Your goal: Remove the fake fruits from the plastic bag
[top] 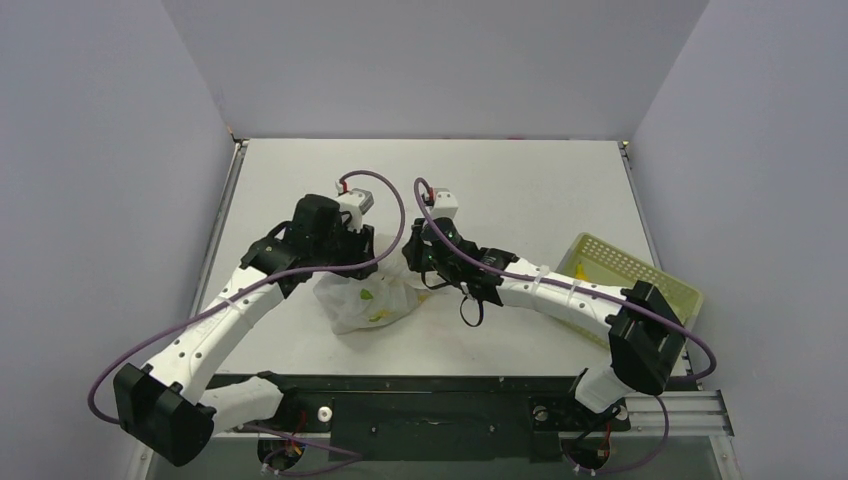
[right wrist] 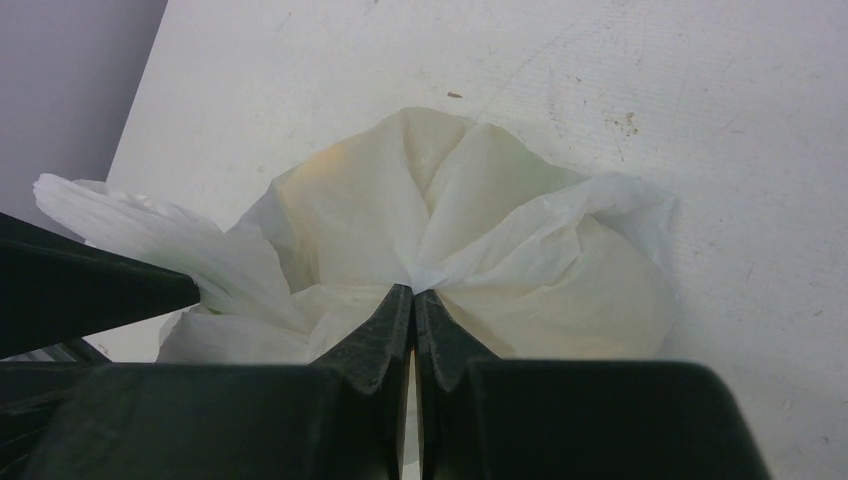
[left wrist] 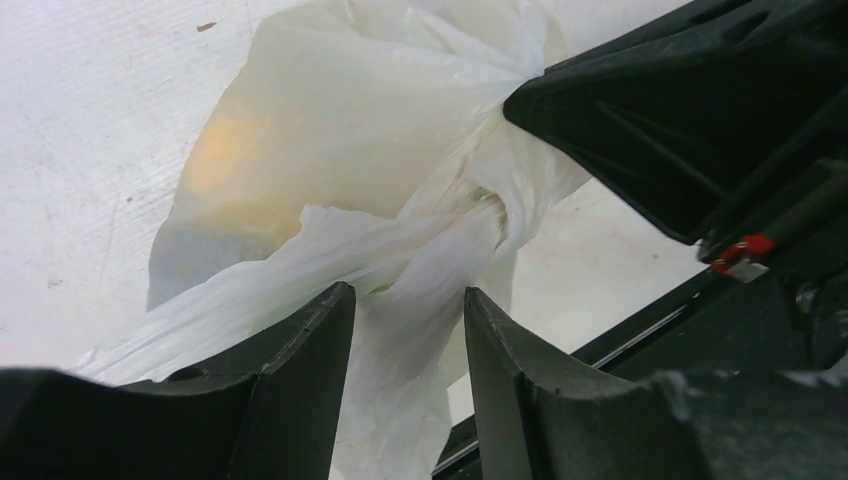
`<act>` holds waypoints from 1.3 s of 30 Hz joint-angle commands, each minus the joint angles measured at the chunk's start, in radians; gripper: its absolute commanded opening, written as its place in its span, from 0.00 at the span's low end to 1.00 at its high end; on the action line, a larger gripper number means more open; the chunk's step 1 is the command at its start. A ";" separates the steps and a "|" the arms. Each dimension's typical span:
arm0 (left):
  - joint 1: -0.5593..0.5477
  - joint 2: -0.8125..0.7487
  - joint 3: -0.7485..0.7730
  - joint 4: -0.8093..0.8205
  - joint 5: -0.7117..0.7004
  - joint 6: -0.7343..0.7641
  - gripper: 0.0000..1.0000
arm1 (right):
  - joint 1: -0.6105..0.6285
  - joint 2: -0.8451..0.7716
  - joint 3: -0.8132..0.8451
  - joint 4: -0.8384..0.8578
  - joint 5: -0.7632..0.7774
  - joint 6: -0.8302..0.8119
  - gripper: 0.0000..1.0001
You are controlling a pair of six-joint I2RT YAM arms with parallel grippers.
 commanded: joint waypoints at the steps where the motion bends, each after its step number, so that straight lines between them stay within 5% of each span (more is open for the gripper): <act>1: -0.005 0.000 -0.018 0.011 -0.013 0.156 0.41 | 0.008 -0.050 -0.007 0.048 -0.013 -0.008 0.00; 9: -0.003 -0.113 -0.203 0.175 0.065 0.193 0.32 | 0.008 -0.041 -0.004 0.038 -0.018 0.012 0.00; 12: 0.001 -0.117 -0.199 0.162 0.059 0.208 0.01 | 0.001 -0.046 -0.014 0.037 -0.005 0.023 0.00; 16: 0.005 -0.138 -0.210 0.149 -0.031 0.216 0.00 | -0.049 -0.064 -0.039 0.045 -0.008 0.040 0.00; 22: 0.047 -0.218 -0.225 0.163 -0.108 0.220 0.00 | -0.224 -0.055 -0.040 0.037 -0.247 0.051 0.00; 28: 0.086 -0.310 -0.261 0.219 -0.073 0.233 0.00 | -0.258 -0.051 0.064 -0.189 -0.252 -0.049 0.00; 33: 0.091 -0.307 -0.268 0.242 0.000 0.235 0.00 | -0.199 -0.163 0.023 -0.223 -0.122 -0.007 0.30; 39: 0.091 -0.286 -0.264 0.249 0.082 0.234 0.00 | -0.071 -0.342 -0.157 -0.026 -0.005 0.193 0.58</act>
